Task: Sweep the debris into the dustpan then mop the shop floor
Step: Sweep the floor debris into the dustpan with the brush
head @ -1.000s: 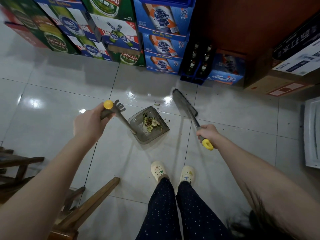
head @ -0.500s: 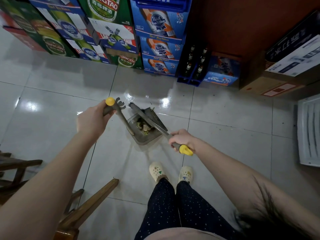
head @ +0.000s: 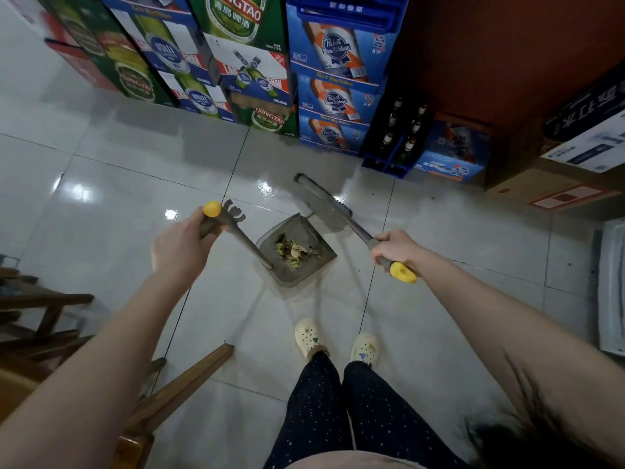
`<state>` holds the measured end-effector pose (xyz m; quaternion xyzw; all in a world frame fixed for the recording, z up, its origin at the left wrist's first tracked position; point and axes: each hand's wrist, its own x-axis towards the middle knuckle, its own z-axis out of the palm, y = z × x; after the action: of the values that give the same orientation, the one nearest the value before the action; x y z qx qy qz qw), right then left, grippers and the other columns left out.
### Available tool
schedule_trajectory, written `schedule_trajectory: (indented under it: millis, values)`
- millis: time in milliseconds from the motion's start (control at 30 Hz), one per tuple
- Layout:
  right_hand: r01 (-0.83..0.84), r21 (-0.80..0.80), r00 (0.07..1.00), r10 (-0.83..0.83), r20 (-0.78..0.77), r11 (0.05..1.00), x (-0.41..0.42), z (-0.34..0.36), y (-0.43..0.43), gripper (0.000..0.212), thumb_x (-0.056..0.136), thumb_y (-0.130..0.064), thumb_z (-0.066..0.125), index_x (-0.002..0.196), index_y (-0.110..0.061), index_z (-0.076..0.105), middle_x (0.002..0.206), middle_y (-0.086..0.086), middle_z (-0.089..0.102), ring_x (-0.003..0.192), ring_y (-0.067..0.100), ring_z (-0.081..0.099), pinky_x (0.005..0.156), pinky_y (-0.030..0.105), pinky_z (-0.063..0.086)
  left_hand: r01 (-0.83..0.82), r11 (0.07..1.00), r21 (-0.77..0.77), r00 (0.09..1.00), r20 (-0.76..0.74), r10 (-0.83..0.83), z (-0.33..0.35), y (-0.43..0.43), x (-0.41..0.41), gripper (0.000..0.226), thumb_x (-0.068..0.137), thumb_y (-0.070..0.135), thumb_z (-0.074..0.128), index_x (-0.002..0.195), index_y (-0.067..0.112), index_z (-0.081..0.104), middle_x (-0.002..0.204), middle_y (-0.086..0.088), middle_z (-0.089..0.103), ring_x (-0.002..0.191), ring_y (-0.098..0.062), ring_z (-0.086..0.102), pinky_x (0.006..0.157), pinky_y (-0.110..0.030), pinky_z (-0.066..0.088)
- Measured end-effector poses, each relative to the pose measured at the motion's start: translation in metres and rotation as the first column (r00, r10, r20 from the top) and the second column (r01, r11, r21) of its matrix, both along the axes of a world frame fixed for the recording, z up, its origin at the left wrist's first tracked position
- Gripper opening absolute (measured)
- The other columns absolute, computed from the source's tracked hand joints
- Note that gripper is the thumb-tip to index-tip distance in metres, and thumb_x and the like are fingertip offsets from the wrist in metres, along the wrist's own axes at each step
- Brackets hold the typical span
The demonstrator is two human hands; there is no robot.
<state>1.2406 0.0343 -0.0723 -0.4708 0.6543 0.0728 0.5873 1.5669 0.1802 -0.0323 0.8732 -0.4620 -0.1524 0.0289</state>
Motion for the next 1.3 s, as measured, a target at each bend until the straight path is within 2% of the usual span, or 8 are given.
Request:
schedule_trajectory:
  millis: [200, 467, 633, 767, 867, 1067, 1133, 1300]
  values:
    - [-0.044, -0.014, 0.999, 0.044, -0.017, 0.999, 0.027, -0.030, -0.024, 0.038, 0.077, 0.010, 0.059, 0.114, 0.014, 0.055, 0.061, 0.016, 0.053, 0.048, 0.024, 0.048, 0.049, 0.030, 0.041, -0.077, 0.997, 0.026, 0.997, 0.006, 0.077, 0.004, 0.006, 0.008, 0.034, 0.091, 0.049, 0.049, 0.111, 0.021, 0.052, 0.083, -0.015, 0.063, 0.080, -0.039, 0.059, 0.061, -0.035, 0.037]
    - [-0.221, 0.058, 0.973, 0.224, -0.056, 0.974, 0.056, -0.053, -0.010, 0.031, 0.078, 0.006, 0.060, 0.108, 0.009, 0.057, 0.065, 0.012, 0.050, 0.054, 0.022, 0.048, 0.055, 0.031, 0.042, -0.052, 0.996, 0.068, 0.998, 0.049, 0.048, 0.002, -0.001, -0.004, 0.035, 0.092, 0.049, 0.047, 0.113, 0.021, 0.050, 0.086, -0.017, 0.063, 0.081, -0.040, 0.060, 0.059, -0.035, 0.034]
    - [-0.250, 0.135, 0.968, 0.252, 0.000, 0.959, 0.053, -0.026, 0.009, 0.019, 0.078, 0.006, 0.059, 0.097, 0.008, 0.060, 0.058, 0.015, 0.054, 0.039, 0.021, 0.051, 0.041, 0.022, 0.044, -0.105, 0.993, 0.056, 0.994, 0.023, 0.104, 0.002, -0.002, -0.010, 0.033, 0.093, 0.047, 0.047, 0.110, 0.019, 0.048, 0.088, -0.016, 0.064, 0.082, -0.039, 0.059, 0.060, -0.037, 0.036]
    - [-0.304, 0.095, 0.952, 0.306, -0.002, 0.948, 0.035, -0.011, 0.033, 0.019, 0.075, 0.007, 0.059, 0.093, 0.006, 0.060, 0.058, 0.013, 0.051, 0.037, 0.019, 0.047, 0.040, 0.021, 0.041, -0.107, 0.992, 0.068, 0.994, 0.006, 0.107, 0.004, -0.003, -0.021, 0.033, 0.093, 0.046, 0.046, 0.113, 0.020, 0.047, 0.089, -0.015, 0.064, 0.082, -0.039, 0.060, 0.063, -0.038, 0.040]
    - [-0.260, 0.098, 0.966, 0.259, 0.023, 0.961, 0.022, -0.006, 0.033, 0.031, 0.076, 0.008, 0.059, 0.107, 0.012, 0.062, 0.060, 0.014, 0.052, 0.042, 0.021, 0.046, 0.037, 0.020, 0.041, -0.094, 0.994, 0.062, 0.996, 0.001, 0.094, 0.007, -0.002, -0.027, 0.031, 0.094, 0.044, 0.045, 0.114, 0.021, 0.047, 0.087, -0.014, 0.063, 0.080, -0.038, 0.060, 0.061, -0.035, 0.038]
    - [-0.211, 0.039, 0.978, 0.211, 0.011, 0.977, 0.012, -0.003, 0.017, 0.037, 0.075, 0.008, 0.061, 0.112, 0.006, 0.061, 0.067, 0.016, 0.054, 0.047, 0.024, 0.048, 0.045, 0.026, 0.044, -0.074, 0.996, 0.054, 0.997, -0.004, 0.074, 0.008, 0.005, -0.032, 0.029, 0.094, 0.043, 0.047, 0.115, 0.022, 0.046, 0.084, -0.013, 0.063, 0.078, -0.037, 0.060, 0.059, -0.034, 0.037]
    - [-0.172, 0.024, 0.985, 0.172, 0.012, 0.985, 0.010, -0.006, 0.008, 0.041, 0.076, 0.008, 0.061, 0.116, 0.003, 0.060, 0.068, 0.016, 0.054, 0.047, 0.024, 0.047, 0.042, 0.024, 0.044, -0.085, 0.995, 0.048, 0.996, -0.008, 0.085, 0.006, 0.008, -0.030, 0.027, 0.094, 0.043, 0.047, 0.112, 0.022, 0.047, 0.083, -0.012, 0.063, 0.077, -0.038, 0.059, 0.059, -0.034, 0.038]
    - [-0.102, 0.003, 0.995, 0.102, -0.012, 0.995, 0.013, -0.019, -0.011, 0.034, 0.078, 0.010, 0.057, 0.112, 0.012, 0.058, 0.062, 0.014, 0.051, 0.042, 0.021, 0.045, 0.035, 0.018, 0.041, -0.087, 0.995, 0.041, 0.996, -0.010, 0.088, 0.000, 0.014, -0.028, 0.029, 0.093, 0.046, 0.046, 0.107, 0.021, 0.048, 0.074, -0.007, 0.058, 0.071, -0.036, 0.058, 0.056, -0.033, 0.037]
